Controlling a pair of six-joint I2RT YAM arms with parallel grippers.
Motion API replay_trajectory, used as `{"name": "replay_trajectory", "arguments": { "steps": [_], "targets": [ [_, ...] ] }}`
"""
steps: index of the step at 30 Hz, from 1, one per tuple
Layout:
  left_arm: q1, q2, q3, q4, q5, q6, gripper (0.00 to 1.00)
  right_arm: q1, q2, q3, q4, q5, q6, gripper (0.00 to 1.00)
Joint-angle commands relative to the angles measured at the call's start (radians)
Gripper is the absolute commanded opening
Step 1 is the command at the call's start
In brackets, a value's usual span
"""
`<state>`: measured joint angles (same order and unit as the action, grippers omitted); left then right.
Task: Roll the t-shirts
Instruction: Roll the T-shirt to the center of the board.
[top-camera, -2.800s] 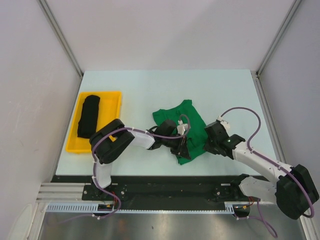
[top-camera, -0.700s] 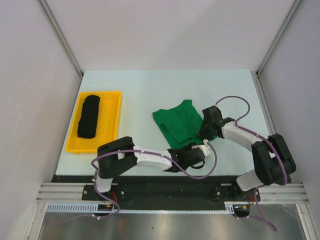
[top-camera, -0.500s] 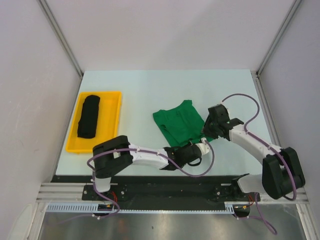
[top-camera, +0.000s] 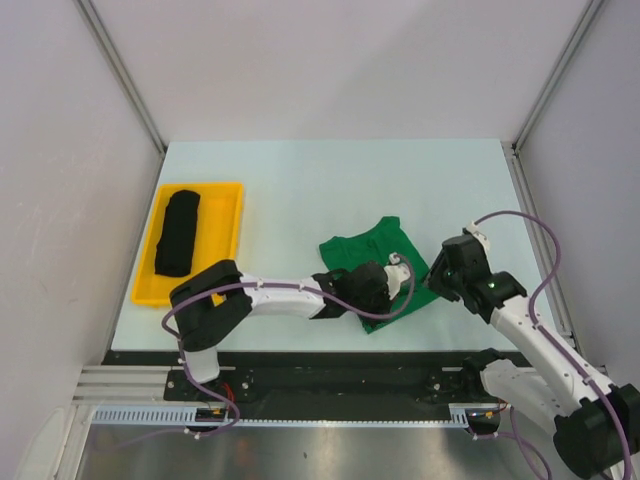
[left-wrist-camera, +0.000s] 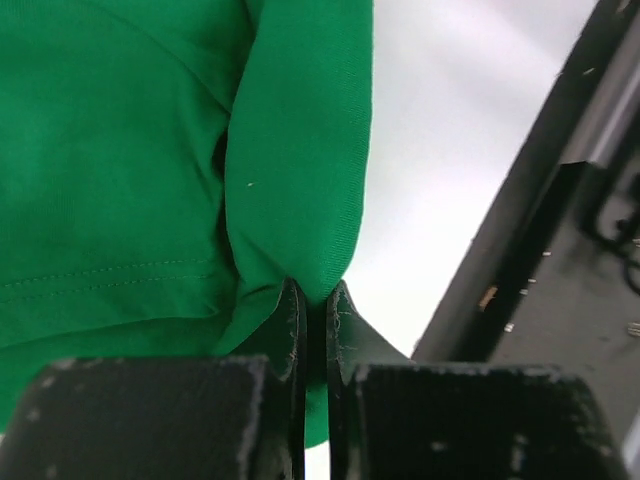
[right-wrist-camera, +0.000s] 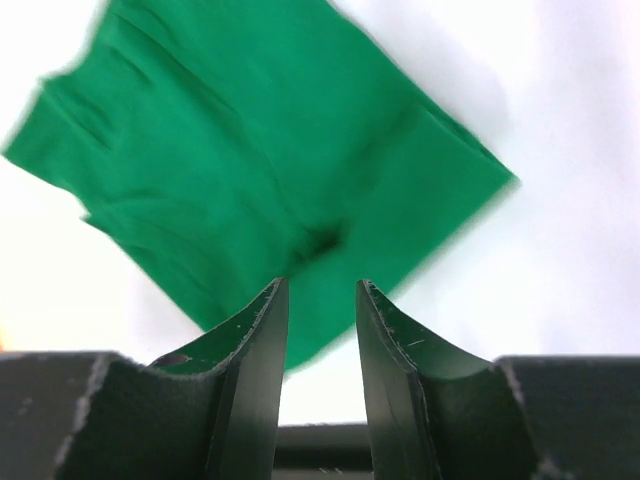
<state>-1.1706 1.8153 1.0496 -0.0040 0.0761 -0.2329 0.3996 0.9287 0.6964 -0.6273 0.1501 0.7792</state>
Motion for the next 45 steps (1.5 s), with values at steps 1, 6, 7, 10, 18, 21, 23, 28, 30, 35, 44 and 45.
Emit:
{"name": "replay_trajectory", "arguments": {
  "steps": [1,6,7,10,18,21,23,28,30,35,44,45],
  "targets": [
    [0.100,0.012,-0.037,0.030,0.315,-0.164,0.00,0.019,-0.112,-0.081,-0.084,0.020,0.057,0.38],
    [0.170,0.059,-0.037,0.036,0.468,-0.198,0.01,0.071,-0.157,-0.129,-0.097,0.051,0.097,0.38],
    [0.187,0.068,-0.033,0.036,0.487,-0.207,0.01,0.080,-0.156,-0.132,-0.092,0.055,0.098,0.38],
    [0.218,0.102,-0.023,0.033,0.531,-0.223,0.02,0.111,-0.127,-0.133,-0.071,0.071,0.107,0.40],
    [0.256,0.156,0.018,-0.031,0.576,-0.214,0.04,0.127,-0.005,-0.127,0.072,0.068,0.098,0.38],
    [0.267,0.168,0.044,-0.056,0.585,-0.210,0.05,0.127,0.030,-0.117,0.101,0.066,0.101,0.37],
    [0.275,0.174,0.053,-0.054,0.587,-0.218,0.08,0.125,0.061,-0.112,0.115,0.062,0.100,0.34],
    [0.292,0.173,0.075,-0.063,0.588,-0.226,0.16,0.101,0.117,-0.098,0.146,0.048,0.100,0.26],
    [0.295,0.165,0.079,-0.068,0.581,-0.226,0.21,0.090,0.134,-0.094,0.156,0.037,0.095,0.24],
    [0.305,0.110,0.066,-0.070,0.521,-0.238,0.40,0.051,0.177,-0.074,0.166,0.019,0.081,0.22],
    [0.305,-0.161,-0.006,-0.105,0.248,-0.200,0.65,0.028,0.275,-0.018,0.195,-0.007,0.058,0.21],
    [0.305,-0.204,-0.019,-0.109,0.228,-0.191,0.66,0.025,0.294,-0.011,0.196,-0.007,0.057,0.22]
  ]
}}
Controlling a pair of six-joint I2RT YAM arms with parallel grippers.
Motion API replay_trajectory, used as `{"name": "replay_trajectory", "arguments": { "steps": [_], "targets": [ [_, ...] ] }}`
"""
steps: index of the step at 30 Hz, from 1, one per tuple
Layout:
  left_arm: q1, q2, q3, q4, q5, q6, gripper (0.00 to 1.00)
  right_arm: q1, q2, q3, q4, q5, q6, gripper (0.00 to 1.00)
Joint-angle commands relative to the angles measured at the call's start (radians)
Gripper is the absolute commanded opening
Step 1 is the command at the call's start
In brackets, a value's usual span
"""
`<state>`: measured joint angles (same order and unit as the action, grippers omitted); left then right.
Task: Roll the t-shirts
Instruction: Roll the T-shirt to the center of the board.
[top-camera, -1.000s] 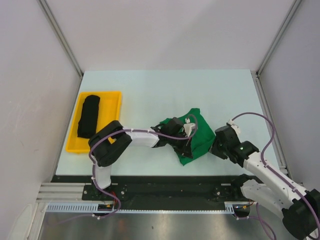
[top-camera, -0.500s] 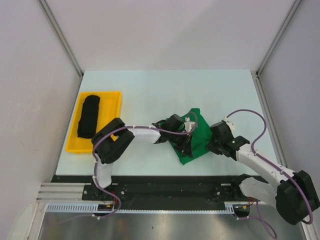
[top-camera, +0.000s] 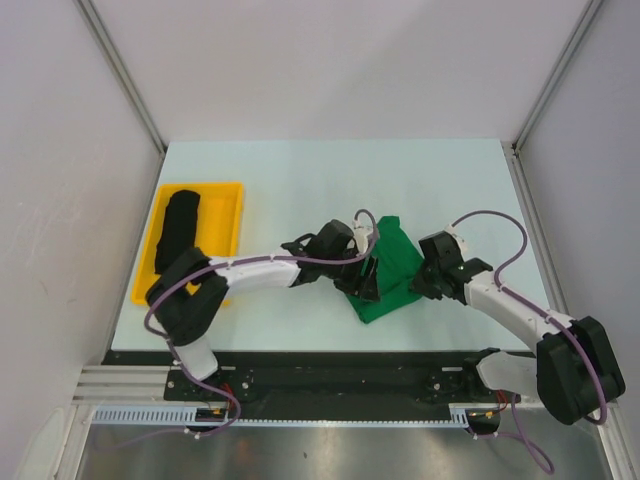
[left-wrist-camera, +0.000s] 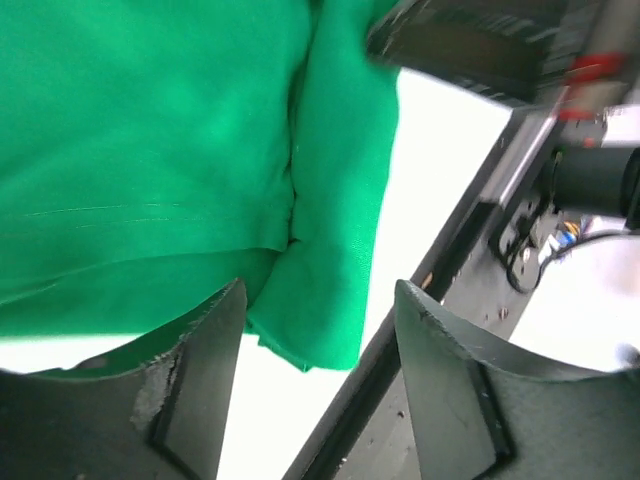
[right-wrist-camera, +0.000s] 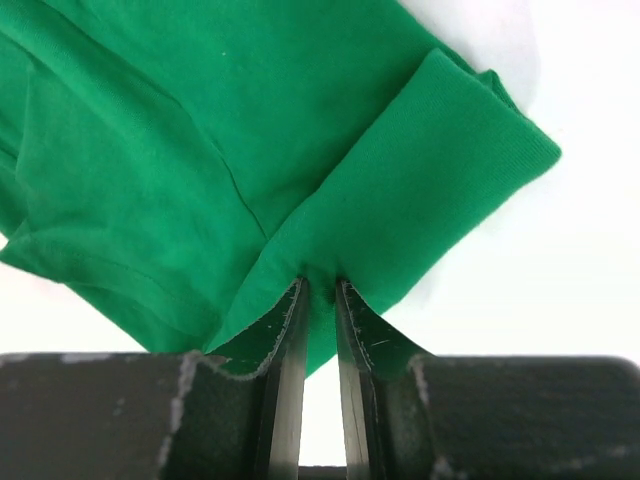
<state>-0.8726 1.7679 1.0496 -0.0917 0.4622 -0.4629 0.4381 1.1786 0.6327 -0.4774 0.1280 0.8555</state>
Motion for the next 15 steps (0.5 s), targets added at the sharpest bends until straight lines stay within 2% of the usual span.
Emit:
{"name": "replay_trajectory", "arguments": {
  "steps": [1,3,4,7,8,10,15],
  "targets": [
    [0.007,-0.174,-0.025,-0.022,-0.209,0.043,0.67,-0.013,0.053,0.064,0.049,0.012,-0.021,0.21],
    [0.004,-0.220,-0.043,-0.023,-0.235,0.059,0.68,-0.016,0.084,0.074,0.060,0.012,-0.023,0.22],
    [0.001,-0.232,-0.048,-0.022,-0.244,0.066,0.81,-0.016,0.093,0.087,0.063,0.009,-0.024,0.21],
    [-0.046,-0.263,-0.051,-0.039,-0.333,0.108,0.84,-0.019,0.143,0.108,0.074,-0.004,-0.030,0.21],
    [-0.066,-0.266,-0.048,-0.051,-0.418,0.119,0.84,-0.021,0.156,0.120,0.079,-0.007,-0.032,0.21],
    [-0.127,-0.268,-0.036,-0.066,-0.489,0.158,0.86,-0.022,0.188,0.134,0.080,-0.008,-0.035,0.21],
    [-0.254,-0.208,0.022,-0.083,-0.686,0.242,0.86,-0.025,0.240,0.173,0.083,-0.028,-0.042,0.21]
  ]
}}
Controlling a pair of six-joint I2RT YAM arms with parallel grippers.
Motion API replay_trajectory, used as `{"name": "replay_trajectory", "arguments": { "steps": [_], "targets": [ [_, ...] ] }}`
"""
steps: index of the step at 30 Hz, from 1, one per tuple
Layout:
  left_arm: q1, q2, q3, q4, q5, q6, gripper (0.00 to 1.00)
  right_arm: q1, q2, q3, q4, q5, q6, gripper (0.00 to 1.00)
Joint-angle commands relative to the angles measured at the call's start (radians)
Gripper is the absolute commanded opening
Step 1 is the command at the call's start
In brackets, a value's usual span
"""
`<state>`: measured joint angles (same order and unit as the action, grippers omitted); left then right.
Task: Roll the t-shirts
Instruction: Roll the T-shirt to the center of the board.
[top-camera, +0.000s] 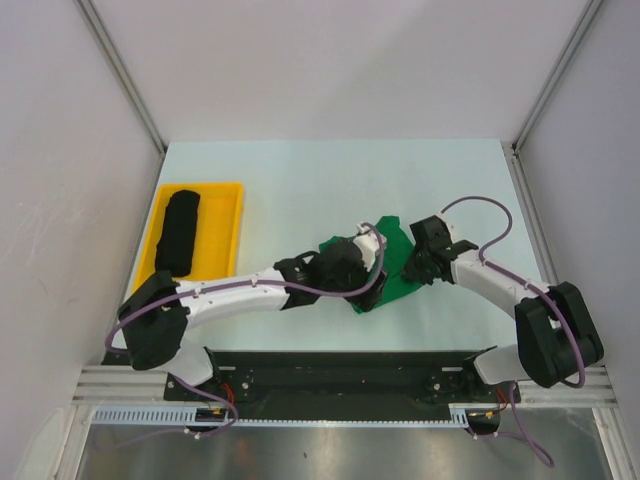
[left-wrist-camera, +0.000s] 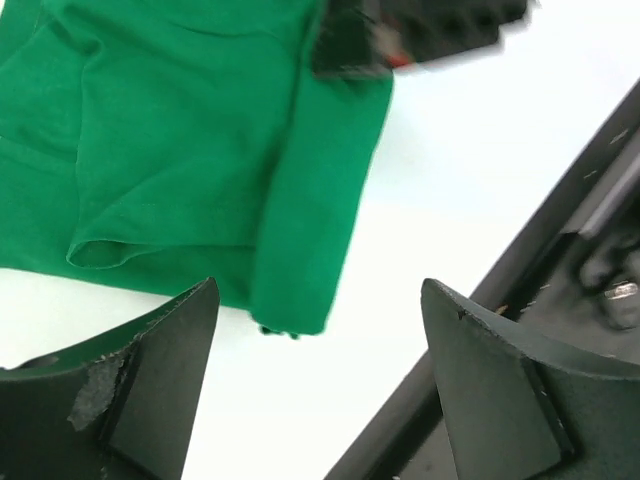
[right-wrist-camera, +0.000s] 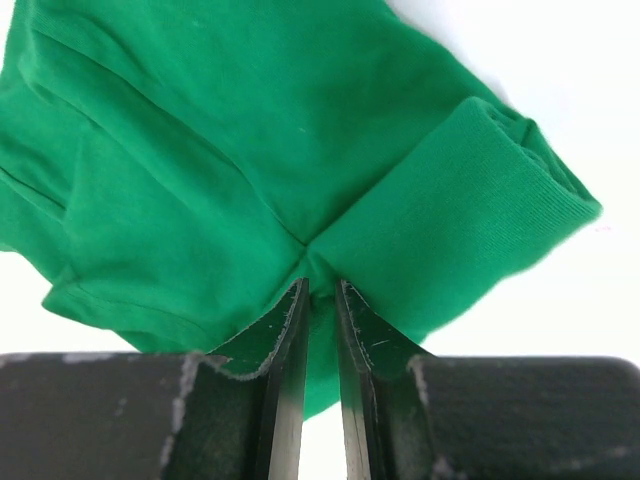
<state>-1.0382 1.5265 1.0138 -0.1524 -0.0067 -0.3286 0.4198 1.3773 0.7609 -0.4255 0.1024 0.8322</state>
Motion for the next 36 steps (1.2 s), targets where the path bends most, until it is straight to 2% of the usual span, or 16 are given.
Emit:
{"name": "replay_trajectory", "arguments": {
  "steps": [1,5,10,20,23,24,25,26,28,30,33,34,36],
  "targets": [
    [-0.104,0.050,0.069,-0.027,-0.239,0.123,0.85,-0.007,0.046,0.049,0.033,-0.001,-0.021,0.21],
    [-0.186,0.135,0.124,-0.027,-0.358,0.207,0.82,-0.009,0.072,0.061,0.036,-0.015,-0.027,0.22],
    [-0.229,0.262,0.187,-0.006,-0.458,0.278,0.79,-0.013,0.092,0.071,0.041,-0.021,-0.031,0.22],
    [-0.244,0.394,0.167,0.083,-0.532,0.350,0.77,-0.035,0.091,0.072,0.044,-0.046,-0.051,0.22],
    [-0.243,0.429,0.167,0.094,-0.555,0.355,0.59,-0.041,0.077,0.074,0.039,-0.050,-0.056,0.22],
    [-0.243,0.437,0.172,0.091,-0.547,0.352,0.46,-0.045,0.074,0.074,0.039,-0.050,-0.058,0.22],
    [-0.240,0.442,0.172,0.091,-0.530,0.344,0.39,-0.050,0.065,0.074,0.034,-0.052,-0.062,0.22],
    [-0.235,0.443,0.174,0.088,-0.515,0.335,0.23,-0.053,0.060,0.074,0.031,-0.055,-0.064,0.24],
    [-0.229,0.431,0.167,0.088,-0.454,0.309,0.15,-0.061,0.045,0.074,0.019,-0.058,-0.073,0.25],
    [-0.215,0.402,0.148,0.090,-0.380,0.277,0.00,-0.065,0.010,0.074,0.001,-0.056,-0.079,0.32],
    [-0.197,0.347,0.117,0.091,-0.261,0.215,0.00,-0.075,-0.055,0.075,-0.041,-0.037,-0.088,0.39],
    [-0.185,0.336,0.111,0.086,-0.166,0.171,0.00,-0.078,-0.075,0.074,-0.054,-0.027,-0.090,0.40],
    [-0.174,0.313,0.092,0.083,-0.081,0.128,0.00,-0.082,-0.136,0.074,-0.099,-0.012,-0.096,0.41]
  ]
}}
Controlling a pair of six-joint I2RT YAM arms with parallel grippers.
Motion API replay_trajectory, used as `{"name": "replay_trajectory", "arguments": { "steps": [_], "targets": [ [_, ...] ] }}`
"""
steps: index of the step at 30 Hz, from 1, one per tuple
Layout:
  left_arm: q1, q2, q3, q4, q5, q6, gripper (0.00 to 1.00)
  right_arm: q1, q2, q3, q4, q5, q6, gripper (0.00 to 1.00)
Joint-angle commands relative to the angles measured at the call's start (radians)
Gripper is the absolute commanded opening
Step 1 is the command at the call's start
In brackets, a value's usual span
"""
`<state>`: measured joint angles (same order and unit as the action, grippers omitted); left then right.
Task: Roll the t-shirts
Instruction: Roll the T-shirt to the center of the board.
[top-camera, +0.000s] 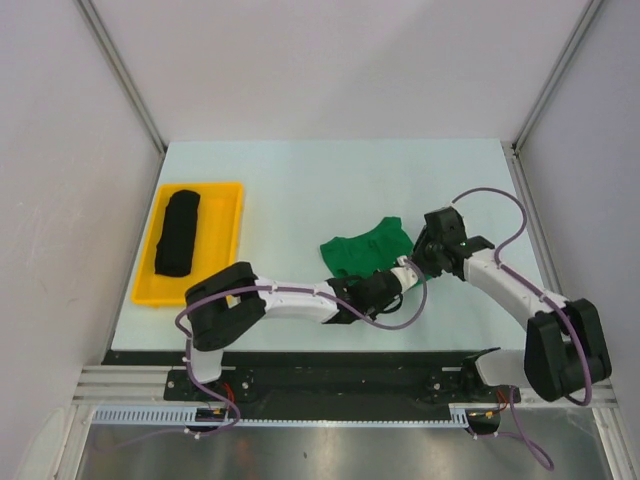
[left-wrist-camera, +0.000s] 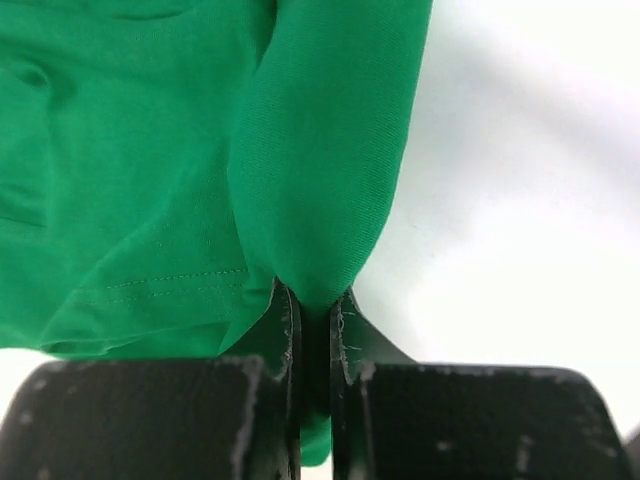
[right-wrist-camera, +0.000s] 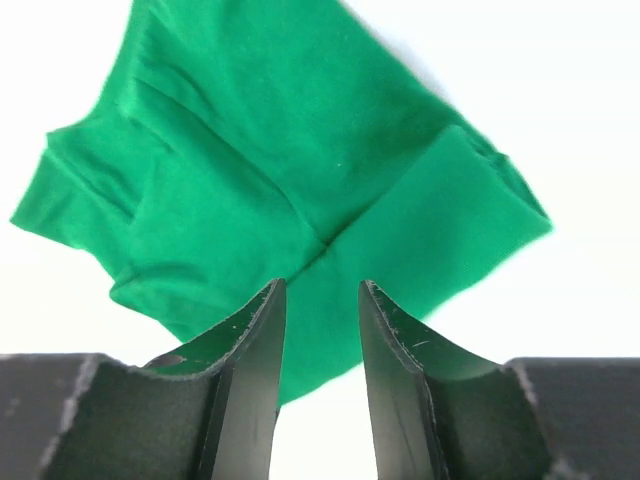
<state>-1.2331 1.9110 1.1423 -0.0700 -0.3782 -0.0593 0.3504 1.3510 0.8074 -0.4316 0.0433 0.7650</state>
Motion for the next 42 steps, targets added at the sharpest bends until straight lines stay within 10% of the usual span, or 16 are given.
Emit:
{"name": "replay_trajectory", "arguments": {
  "steps": [1,16,24,30,38,42],
  "targets": [
    [0.029,-0.078,-0.044,0.001,0.368,-0.186,0.00,-0.013,-0.131,0.026,-0.110,0.067,-0.029,0.41],
    [0.153,-0.053,-0.113,-0.011,0.843,-0.382,0.00,0.136,-0.588,-0.201,-0.331,0.156,0.094,0.30],
    [0.201,-0.010,-0.098,-0.011,0.927,-0.396,0.04,0.214,-0.497,-0.218,-0.253,0.185,0.134,0.30],
    [0.233,-0.035,-0.093,-0.033,0.924,-0.381,0.25,0.179,-0.351,-0.209,-0.142,0.162,0.088,0.29],
    [0.250,-0.174,-0.090,-0.063,0.768,-0.352,0.87,0.141,-0.236,-0.165,-0.084,0.144,0.054,0.29],
    [0.251,-0.259,-0.079,-0.091,0.612,-0.330,0.90,0.124,-0.199,-0.134,-0.065,0.133,0.042,0.29]
  ]
}}
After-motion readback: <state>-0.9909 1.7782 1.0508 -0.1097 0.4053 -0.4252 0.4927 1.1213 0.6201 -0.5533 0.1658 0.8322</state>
